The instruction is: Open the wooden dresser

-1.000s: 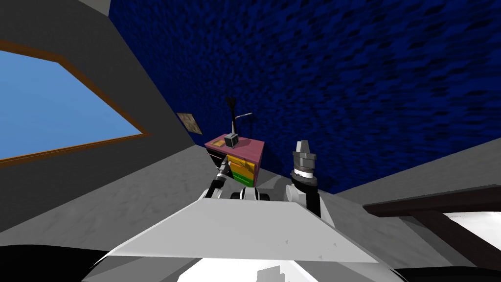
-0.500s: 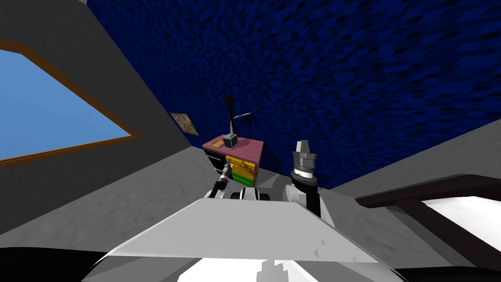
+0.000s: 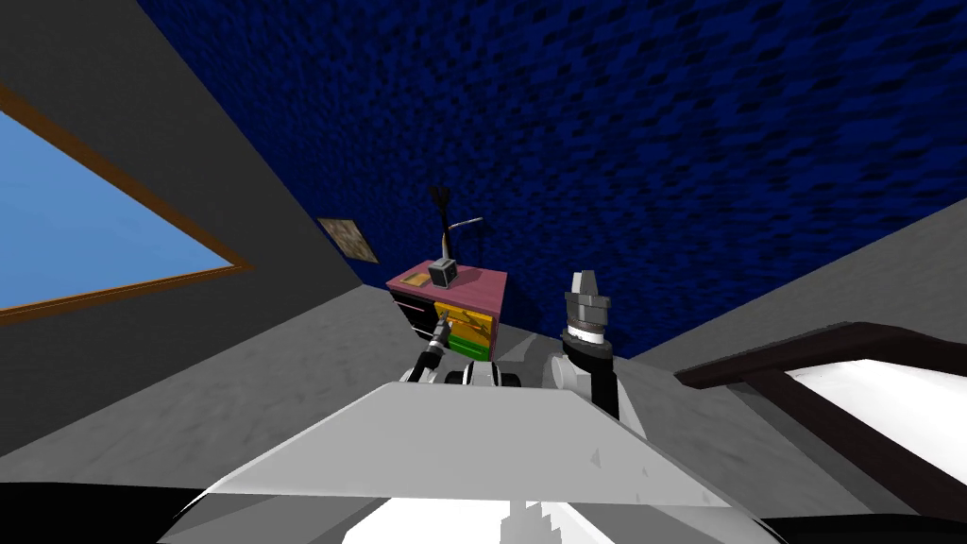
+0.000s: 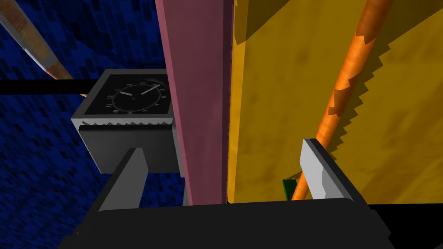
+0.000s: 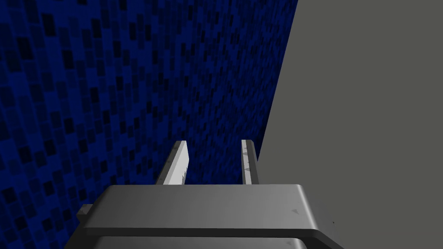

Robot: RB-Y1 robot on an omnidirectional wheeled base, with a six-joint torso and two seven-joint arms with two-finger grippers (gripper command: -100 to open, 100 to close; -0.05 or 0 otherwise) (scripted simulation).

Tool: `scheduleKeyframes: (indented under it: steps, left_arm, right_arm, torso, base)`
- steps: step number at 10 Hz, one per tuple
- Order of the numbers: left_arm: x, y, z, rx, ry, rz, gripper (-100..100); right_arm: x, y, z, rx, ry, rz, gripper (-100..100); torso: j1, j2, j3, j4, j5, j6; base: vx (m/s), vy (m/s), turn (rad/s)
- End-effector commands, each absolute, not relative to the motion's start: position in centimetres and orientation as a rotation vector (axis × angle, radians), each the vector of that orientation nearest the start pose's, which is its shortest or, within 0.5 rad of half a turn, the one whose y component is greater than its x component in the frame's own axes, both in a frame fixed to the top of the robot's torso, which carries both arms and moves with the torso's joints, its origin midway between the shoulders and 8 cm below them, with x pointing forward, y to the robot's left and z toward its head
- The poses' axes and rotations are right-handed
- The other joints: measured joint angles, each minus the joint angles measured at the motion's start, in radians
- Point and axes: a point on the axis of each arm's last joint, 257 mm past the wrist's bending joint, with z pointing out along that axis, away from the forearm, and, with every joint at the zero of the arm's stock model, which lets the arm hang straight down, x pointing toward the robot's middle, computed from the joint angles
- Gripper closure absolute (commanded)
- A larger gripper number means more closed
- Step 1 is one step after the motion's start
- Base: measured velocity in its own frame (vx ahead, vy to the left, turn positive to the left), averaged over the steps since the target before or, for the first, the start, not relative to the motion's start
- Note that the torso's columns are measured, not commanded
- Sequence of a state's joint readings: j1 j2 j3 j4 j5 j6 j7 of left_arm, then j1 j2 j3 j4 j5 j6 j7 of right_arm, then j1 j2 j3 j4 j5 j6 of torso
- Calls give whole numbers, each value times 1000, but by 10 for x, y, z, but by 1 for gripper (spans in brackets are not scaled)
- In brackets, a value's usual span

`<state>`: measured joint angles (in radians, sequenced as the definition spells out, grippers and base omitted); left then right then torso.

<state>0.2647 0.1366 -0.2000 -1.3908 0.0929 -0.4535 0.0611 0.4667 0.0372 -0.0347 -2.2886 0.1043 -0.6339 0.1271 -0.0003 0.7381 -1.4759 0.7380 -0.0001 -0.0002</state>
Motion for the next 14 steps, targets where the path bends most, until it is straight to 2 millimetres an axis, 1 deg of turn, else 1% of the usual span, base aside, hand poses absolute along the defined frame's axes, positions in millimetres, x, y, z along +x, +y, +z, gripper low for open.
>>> scheduleKeyframes:
  steps: [1,3,4,10,11,12,13,14]
  left_arm:
    - [430,199,-354,-1234,1293,-1315,-100]
    - [427,194,-374,-1261,1328,-1304,-100]
    - [427,194,-374,-1261,1328,-1304,-100]
    - [416,188,-417,-1307,1419,-1266,-100]
    - [419,188,-413,-1303,1408,-1271,-100]
    - [419,188,-414,-1304,1410,-1270,-100]
    - [419,188,-413,-1304,1410,-1270,100]
    - [428,189,-415,-1300,1415,-1274,100]
  right_arm:
    - [320,-269,61,434,550,1128,0]
    - [320,-269,61,434,550,1128,0]
    - [320,-269,61,434,550,1128,0]
    - [320,-269,61,434,550,1128,0]
    - [320,-269,61,434,550,1128,0]
    - [320,-269,61,434,550,1128,0]
    - [320,-269,61,434,550,1128,0]
    - [320,-269,61,434,550,1128,0]
  torso:
    - [0,0,0,0,0,0]
    - [1,0,0,0,0,0]
    - [1,0,0,0,0,0]
    - [0,0,0,0,0,0]
    - [1,0,0,0,0,0]
    - [0,0,0,0,0,0]
    - [-1,0,0,0,0,0]
    - [-1,0,0,0,0,0]
  base:
    - [4,38,-101]
    - [3,47,-106]
    - [1,32,-16]
    - [1,30,-68]
    - [0,21,-17]
    - [0,0,0]
    - [0,0,0]
    - [-67,-4,30]
